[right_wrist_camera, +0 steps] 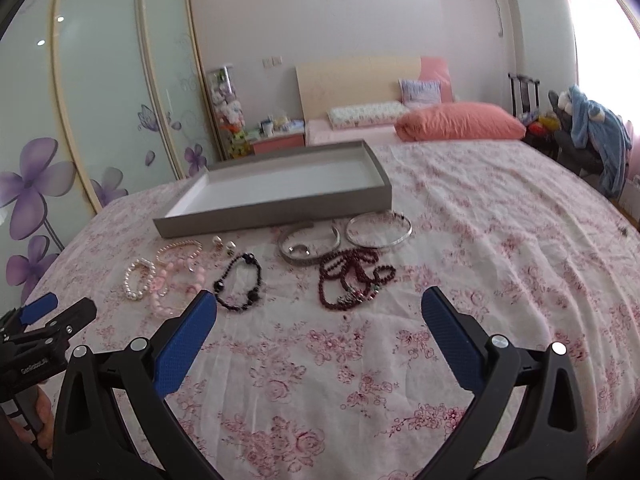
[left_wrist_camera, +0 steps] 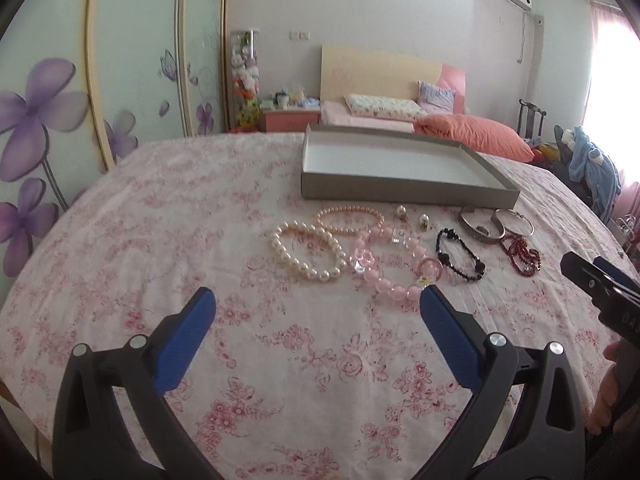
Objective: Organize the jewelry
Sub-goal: 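Move the right tool to the dark red beaded strand while the left tool approaches the white pearl bracelet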
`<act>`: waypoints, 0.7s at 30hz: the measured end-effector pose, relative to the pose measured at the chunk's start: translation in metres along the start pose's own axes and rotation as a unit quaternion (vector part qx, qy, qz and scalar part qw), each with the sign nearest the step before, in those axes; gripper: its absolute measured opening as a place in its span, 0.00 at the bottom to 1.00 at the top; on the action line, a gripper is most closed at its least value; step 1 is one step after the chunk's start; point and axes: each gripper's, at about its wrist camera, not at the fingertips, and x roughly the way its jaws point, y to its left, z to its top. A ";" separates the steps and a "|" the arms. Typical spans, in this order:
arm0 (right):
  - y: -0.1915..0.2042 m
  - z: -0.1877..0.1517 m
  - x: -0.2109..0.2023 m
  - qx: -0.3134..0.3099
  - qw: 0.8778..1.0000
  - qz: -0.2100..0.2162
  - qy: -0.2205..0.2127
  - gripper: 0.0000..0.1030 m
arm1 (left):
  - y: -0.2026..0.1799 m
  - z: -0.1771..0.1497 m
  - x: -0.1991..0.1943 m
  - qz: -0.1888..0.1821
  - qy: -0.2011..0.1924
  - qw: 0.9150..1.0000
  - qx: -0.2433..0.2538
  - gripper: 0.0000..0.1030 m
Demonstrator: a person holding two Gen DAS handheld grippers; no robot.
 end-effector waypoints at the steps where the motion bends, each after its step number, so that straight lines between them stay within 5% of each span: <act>1: -0.004 0.002 0.006 0.008 1.000 0.002 0.014 0.98 | 0.002 0.001 0.005 -0.002 0.008 1.000 -0.002 0.96; 13: -0.007 0.009 0.069 -0.010 0.986 -0.033 0.163 0.95 | 0.022 0.031 0.048 0.023 0.082 0.996 0.020 0.96; 21: 0.003 0.016 0.084 -0.050 0.982 -0.067 0.171 0.94 | 0.028 0.044 0.074 0.017 0.115 0.993 0.017 0.96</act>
